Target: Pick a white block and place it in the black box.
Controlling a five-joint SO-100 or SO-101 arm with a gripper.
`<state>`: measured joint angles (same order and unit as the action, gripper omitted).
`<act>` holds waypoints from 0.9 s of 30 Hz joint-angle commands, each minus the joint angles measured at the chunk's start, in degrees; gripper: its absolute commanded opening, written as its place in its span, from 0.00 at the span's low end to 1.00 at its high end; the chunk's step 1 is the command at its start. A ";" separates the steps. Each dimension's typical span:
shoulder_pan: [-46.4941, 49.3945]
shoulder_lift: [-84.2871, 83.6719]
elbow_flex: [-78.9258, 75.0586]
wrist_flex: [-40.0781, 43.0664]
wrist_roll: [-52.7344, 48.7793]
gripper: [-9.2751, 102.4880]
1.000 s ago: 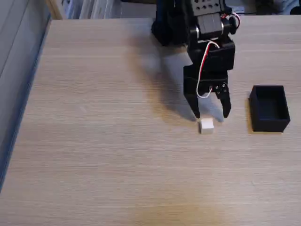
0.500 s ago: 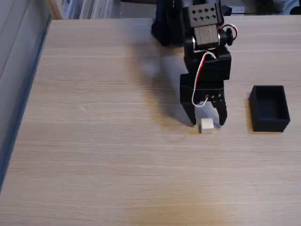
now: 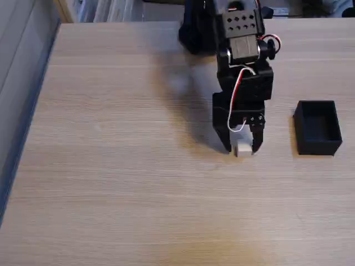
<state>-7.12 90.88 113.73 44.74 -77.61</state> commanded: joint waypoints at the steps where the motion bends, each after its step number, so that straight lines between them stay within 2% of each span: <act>1: 0.53 0.26 -1.93 0.88 -1.23 0.23; 7: 0.35 0.79 -1.93 4.13 -3.52 0.08; 15: 0.26 7.29 2.29 3.78 -5.01 0.08; 27: -7.47 32.08 15.12 4.66 -6.15 0.08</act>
<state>-11.95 116.28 127.53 49.04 -83.41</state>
